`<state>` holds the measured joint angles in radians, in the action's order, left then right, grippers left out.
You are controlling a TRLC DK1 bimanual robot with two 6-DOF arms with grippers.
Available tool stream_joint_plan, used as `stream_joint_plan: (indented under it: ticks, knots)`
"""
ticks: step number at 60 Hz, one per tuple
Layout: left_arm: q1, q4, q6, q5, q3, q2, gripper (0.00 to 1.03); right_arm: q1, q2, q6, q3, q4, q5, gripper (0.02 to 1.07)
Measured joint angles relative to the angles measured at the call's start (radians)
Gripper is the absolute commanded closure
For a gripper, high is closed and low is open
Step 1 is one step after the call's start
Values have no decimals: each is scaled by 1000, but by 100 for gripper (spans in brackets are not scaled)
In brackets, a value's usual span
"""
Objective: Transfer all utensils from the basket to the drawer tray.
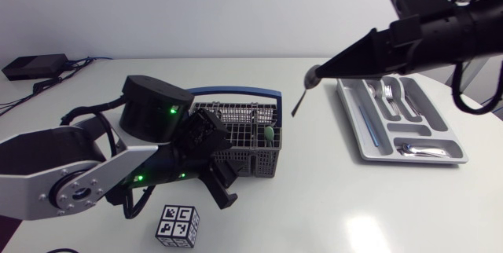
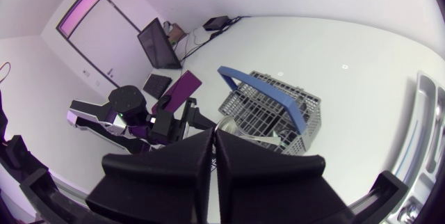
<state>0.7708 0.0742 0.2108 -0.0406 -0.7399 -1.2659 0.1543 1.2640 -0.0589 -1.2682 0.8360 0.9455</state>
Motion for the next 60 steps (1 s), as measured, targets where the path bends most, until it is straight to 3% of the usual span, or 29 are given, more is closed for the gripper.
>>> stream_joint_plan:
  ticks: [12,26,43,60]
  knots:
    - [-2,15,0,0,0,3,43,-185,-32,-76,2,87,-136,101]
    - [-2,23,0,0,-2,3,43,-392,-7,-193,67,72,-344,101]
    - [-2,23,0,0,-2,3,43,-551,176,-287,217,-221,-665,101]
    - [-2,25,0,0,-7,3,43,-595,351,-298,223,-406,-834,101]
